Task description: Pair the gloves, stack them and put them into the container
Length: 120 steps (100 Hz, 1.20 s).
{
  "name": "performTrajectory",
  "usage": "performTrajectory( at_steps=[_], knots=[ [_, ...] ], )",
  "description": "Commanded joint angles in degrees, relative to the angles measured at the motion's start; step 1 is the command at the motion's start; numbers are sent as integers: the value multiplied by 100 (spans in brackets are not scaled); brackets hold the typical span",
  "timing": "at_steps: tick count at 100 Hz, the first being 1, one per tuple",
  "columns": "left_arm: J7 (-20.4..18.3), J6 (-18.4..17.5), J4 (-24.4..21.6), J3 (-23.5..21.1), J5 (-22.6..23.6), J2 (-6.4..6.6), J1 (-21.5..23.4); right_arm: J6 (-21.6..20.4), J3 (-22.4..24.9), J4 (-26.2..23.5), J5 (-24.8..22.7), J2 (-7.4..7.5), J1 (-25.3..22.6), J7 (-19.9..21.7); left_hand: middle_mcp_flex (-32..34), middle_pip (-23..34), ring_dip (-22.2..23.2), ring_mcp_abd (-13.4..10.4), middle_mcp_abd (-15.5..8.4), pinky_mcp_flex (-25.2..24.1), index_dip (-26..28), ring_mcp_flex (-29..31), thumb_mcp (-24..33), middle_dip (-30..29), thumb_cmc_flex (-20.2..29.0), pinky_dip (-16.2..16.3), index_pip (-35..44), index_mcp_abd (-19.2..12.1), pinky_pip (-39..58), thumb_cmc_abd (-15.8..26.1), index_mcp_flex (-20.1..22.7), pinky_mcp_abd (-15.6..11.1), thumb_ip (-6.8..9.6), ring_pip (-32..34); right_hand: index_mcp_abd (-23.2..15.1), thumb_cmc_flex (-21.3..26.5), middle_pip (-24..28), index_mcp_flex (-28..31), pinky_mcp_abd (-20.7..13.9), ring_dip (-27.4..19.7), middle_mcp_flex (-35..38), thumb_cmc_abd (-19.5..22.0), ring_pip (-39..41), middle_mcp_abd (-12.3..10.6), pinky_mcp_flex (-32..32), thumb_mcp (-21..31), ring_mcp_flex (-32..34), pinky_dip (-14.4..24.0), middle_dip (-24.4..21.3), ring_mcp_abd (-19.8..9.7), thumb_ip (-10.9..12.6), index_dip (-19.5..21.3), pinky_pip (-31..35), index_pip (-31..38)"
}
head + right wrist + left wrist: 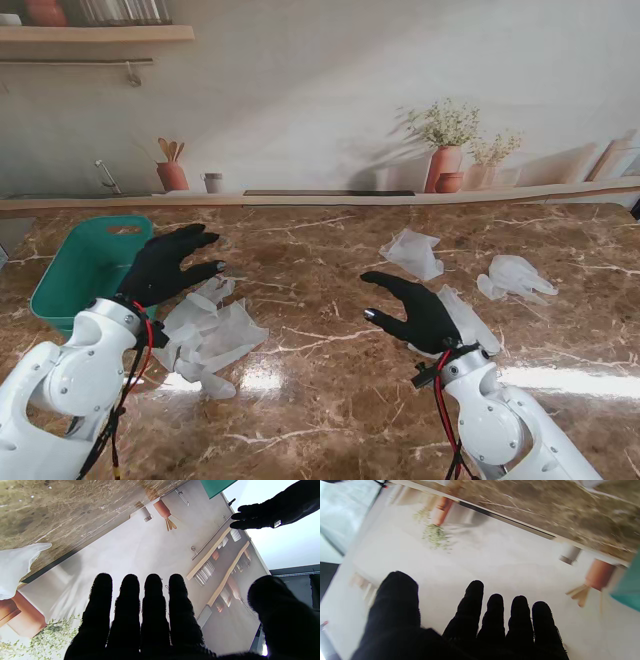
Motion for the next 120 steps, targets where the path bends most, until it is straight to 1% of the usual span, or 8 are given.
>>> performTrajectory(
  at_steps=[1, 21, 45, 86, 87, 89, 97, 120],
  knots=[
    [-65, 258, -93, -155, 231, 90, -28, 40, 10, 63, 55, -2, -44, 53, -147, -73, 4, 46, 70, -75, -26, -249, -133, -53, 53, -52, -45, 119, -165, -161, -252, -53, 132, -197, -122, 30, 28, 22, -15, 69, 93, 60, 24, -69, 17, -42, 96, 96, 107, -57, 211, -23, 98, 49],
    [-635, 652, -345, -586, 968, 203, 195, -22, -19, 107, 112, 4, -22, 117, -59, -18, 64, 159, 144, -83, 16, -159, -130, -27, 164, 53, -12, 198, -14, -647, -221, 22, 131, -120, -136, 23, 39, 39, -15, 78, 129, 55, 25, -77, 18, 24, 105, 112, 137, -64, 203, -15, 110, 67],
    [-1524, 579, -812, -1292, 1725, 324, 802, -29, -24, 102, 202, 3, -50, 165, 1, -7, 73, 101, 96, -128, 64, -121, -27, -14, 464, 14, 40, 180, -297, -1432, -213, 30, 157, -173, -154, 36, 86, 83, 8, 97, 226, 39, 44, -80, 37, 98, 150, 133, 200, -54, 191, -3, 129, 98],
    [-2186, 440, -1235, -2016, 2767, 349, 1588, -52, -69, 117, 242, 2, -13, 188, -2, -38, 56, 32, 3, -154, 38, -146, 467, -29, 579, 140, 59, 141, -1032, -2110, -282, 96, 132, -254, -195, 42, 114, 161, 21, 126, 333, 28, 61, -100, 47, 173, 200, 161, 288, -63, 174, 17, 152, 147],
    [-2193, 439, -1240, -2027, 2782, 348, 1602, -52, -70, 118, 242, 2, -12, 189, -7, -44, 43, 30, -7, -92, 17, -146, 1062, -39, 316, 379, 62, 135, -1286, -2259, -279, 97, 44, -261, -197, 44, 115, 163, 20, 126, 335, 28, 61, -90, 49, 175, 201, 162, 291, -63, 174, 17, 154, 149],
    [-2226, 436, -1252, -2055, 2809, 348, 1631, -52, -73, 121, 241, 2, -9, 191, -21, -55, 31, 17, -19, -71, 0, -165, 1531, -48, 140, 554, 58, 121, -1476, -2375, -296, 91, -20, -273, -202, 48, 117, 171, 18, 127, 340, 23, 61, -86, 49, 179, 202, 162, 296, -65, 174, 19, 153, 153],
    [-2335, 467, -1299, -2135, 2895, 346, 1728, -45, -84, 127, 233, 5, 3, 197, -42, -85, 23, -27, -65, -111, 21, -206, 2249, -59, -31, 485, 68, 68, -1525, -2594, -331, 61, -139, -304, -206, 49, 116, 183, 15, 128, 344, 19, 58, -92, 48, 190, 205, 163, 311, -73, 171, 23, 151, 163],
    [-2514, 478, -1121, -2113, 3252, 363, 1660, -48, -122, 134, 237, 10, 27, 228, 141, -28, 23, -95, -101, -121, 71, -57, 2906, -28, 46, 578, 179, 33, -1405, -2795, -208, 54, -231, -284, -225, 56, 109, 212, 28, 136, 356, 18, 60, -93, 53, 215, 213, 171, 345, -66, 164, 36, 156, 190]
  ],
)
